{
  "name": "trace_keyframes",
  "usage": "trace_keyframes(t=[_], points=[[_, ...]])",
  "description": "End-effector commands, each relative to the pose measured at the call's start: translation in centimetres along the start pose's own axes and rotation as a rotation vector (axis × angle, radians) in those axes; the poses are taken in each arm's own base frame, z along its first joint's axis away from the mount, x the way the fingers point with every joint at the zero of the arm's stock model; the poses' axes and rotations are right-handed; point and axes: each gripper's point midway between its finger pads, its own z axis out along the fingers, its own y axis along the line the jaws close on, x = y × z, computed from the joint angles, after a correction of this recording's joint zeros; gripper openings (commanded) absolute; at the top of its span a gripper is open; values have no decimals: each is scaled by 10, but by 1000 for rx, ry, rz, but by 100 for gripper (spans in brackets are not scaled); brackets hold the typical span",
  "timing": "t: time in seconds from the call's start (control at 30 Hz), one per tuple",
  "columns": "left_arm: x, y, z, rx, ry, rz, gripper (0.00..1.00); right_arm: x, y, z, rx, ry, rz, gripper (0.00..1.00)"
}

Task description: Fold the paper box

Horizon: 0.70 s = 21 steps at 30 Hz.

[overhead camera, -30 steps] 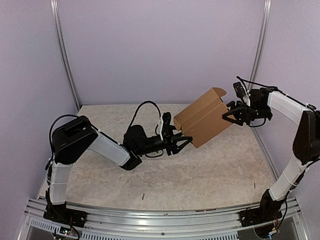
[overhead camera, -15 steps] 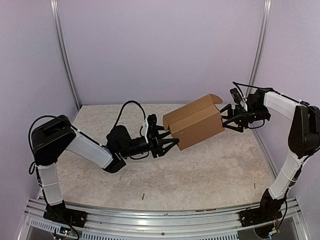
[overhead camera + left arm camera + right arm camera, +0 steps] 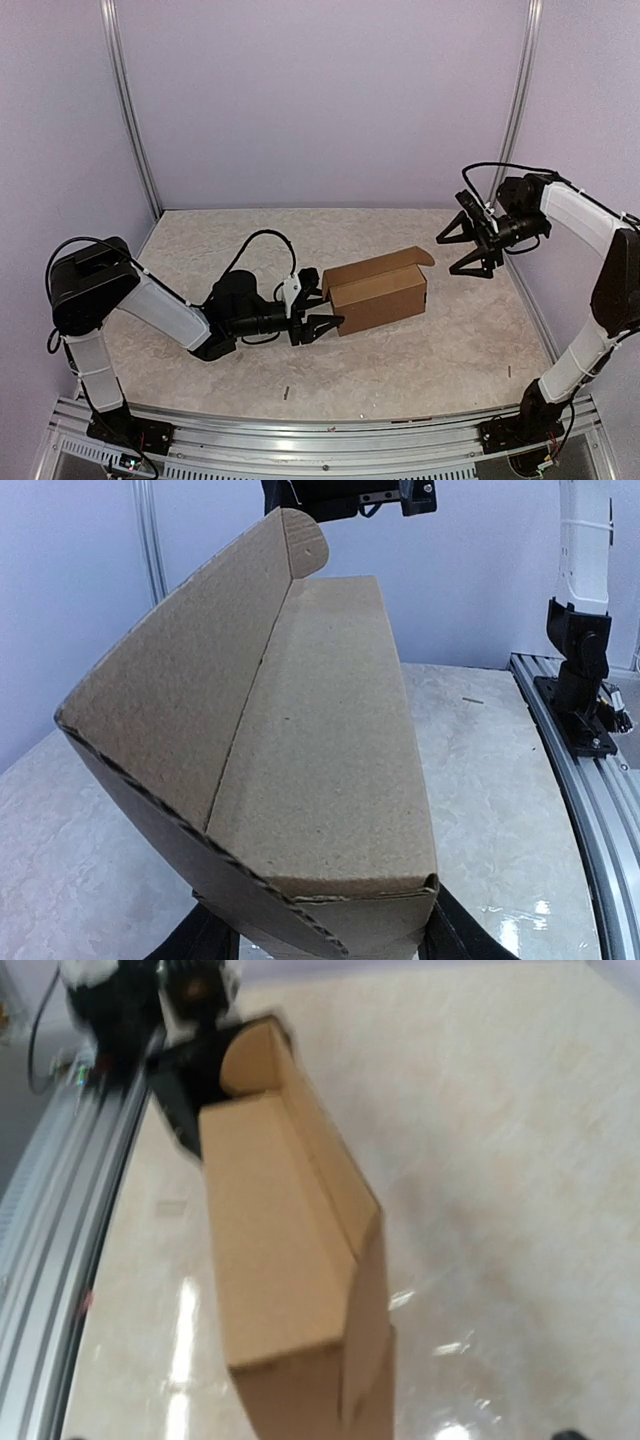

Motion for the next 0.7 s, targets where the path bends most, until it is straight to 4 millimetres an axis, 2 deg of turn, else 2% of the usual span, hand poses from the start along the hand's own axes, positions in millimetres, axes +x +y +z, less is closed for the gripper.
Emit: trace_keyframes(t=[0.0, 0.07, 0.17, 0.23, 0.27, 0.37, 0.5, 0.67], points=[[41, -16, 6, 35, 100, 16, 36, 35, 5, 42, -73, 285, -62, 100], [53, -20, 7, 44, 124, 10, 36, 29, -4, 44, 1, 321, -86, 100], [71, -24, 6, 53, 161, 9, 35, 8, -16, 42, 135, 241, -157, 100], [80, -27, 4, 58, 180, 10, 35, -3, -16, 46, 162, 188, -173, 99], [85, -27, 2, 57, 190, 10, 35, -2, -12, 51, 143, 191, -165, 100], [95, -28, -2, 57, 207, 22, 35, 19, 2, 65, 29, 314, -144, 100], [110, -27, -8, 65, 228, 24, 36, 42, 4, 65, 8, 398, -92, 100], [112, -27, -18, 77, 218, 20, 36, 67, -2, 56, 87, 488, -182, 85]])
